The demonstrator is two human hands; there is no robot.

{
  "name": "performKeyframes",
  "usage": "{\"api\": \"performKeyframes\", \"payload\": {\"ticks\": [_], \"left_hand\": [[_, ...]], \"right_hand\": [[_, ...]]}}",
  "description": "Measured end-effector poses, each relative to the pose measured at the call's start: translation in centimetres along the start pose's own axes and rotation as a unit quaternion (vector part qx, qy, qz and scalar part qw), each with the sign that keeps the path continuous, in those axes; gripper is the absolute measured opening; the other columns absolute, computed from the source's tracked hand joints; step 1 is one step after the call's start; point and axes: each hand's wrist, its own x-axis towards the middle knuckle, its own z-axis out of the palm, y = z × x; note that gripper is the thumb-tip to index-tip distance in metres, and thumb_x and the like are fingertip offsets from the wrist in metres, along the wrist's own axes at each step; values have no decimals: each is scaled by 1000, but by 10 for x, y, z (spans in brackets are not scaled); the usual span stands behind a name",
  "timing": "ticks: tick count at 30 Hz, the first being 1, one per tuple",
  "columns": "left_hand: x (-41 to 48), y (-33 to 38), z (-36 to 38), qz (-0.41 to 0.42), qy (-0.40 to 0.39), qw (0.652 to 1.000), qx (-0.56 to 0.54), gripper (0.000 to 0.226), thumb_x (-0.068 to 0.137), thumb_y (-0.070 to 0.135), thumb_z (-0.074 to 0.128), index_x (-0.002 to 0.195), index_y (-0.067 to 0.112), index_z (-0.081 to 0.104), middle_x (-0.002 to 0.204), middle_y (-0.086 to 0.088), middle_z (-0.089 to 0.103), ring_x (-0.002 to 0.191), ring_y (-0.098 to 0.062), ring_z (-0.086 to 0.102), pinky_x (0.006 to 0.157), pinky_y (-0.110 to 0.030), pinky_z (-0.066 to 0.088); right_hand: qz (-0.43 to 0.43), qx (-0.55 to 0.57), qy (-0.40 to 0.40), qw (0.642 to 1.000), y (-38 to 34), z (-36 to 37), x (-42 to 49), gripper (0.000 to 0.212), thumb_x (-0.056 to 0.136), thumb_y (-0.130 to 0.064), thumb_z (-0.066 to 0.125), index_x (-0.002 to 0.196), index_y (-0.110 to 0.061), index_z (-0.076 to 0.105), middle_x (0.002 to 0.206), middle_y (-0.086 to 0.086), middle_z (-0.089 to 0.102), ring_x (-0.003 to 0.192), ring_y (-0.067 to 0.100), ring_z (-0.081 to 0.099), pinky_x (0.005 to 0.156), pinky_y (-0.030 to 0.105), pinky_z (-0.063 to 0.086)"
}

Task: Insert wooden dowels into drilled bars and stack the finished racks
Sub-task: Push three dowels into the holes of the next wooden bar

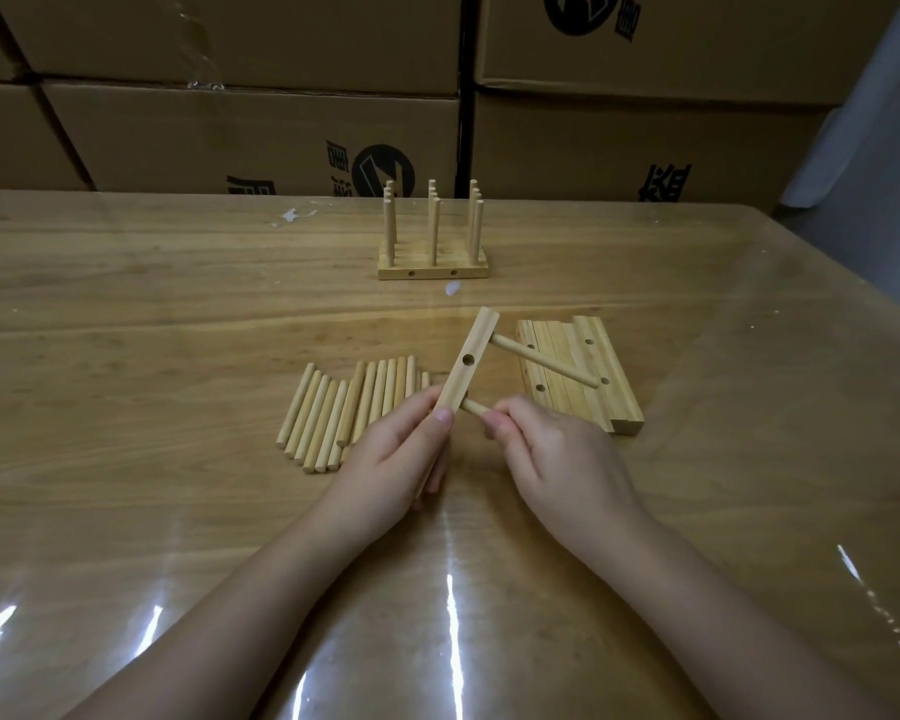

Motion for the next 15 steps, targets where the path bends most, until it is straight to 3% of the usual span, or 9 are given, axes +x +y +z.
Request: {"api": "performKeyframes", "payload": {"ticks": [6, 10, 12, 15], "left_hand": [[-1, 1, -1, 11, -4, 1000, 24, 32, 93, 37, 39, 118, 32, 58, 54, 2, 47, 49, -9, 46, 50, -21, 41], [-2, 2, 0, 22, -10, 999, 23, 35, 93, 36, 40, 123, 31, 57, 55, 7, 46, 49, -5, 44, 50, -20, 40], [-2, 2, -1, 24, -11, 999, 22, 34, 93, 36, 40, 123, 32, 56, 55, 9, 46, 50, -4, 44, 50, -21, 40], [-3, 2, -2, 22, -13, 999, 28, 36, 93, 37, 40, 125, 31, 56, 54, 9, 46, 50, -4, 44, 51, -21, 40]], "right_hand": [[34, 49, -35, 998, 2, -1, 2, 26, 98, -35, 38, 81, -23, 54, 51, -10, 43, 51, 11, 47, 48, 28, 33], [82, 133, -55, 986, 4, -2, 1, 34, 97, -38, 38, 64, -32, 45, 49, -11, 46, 50, 6, 46, 49, 22, 33], [102, 165, -63, 979, 4, -2, 0, 35, 96, -39, 38, 62, -33, 45, 50, -17, 48, 51, 2, 46, 49, 19, 32], [122, 199, -87, 969, 4, -2, 1, 36, 95, -42, 38, 62, -30, 47, 49, -13, 45, 49, 2, 42, 52, 23, 34]]}}
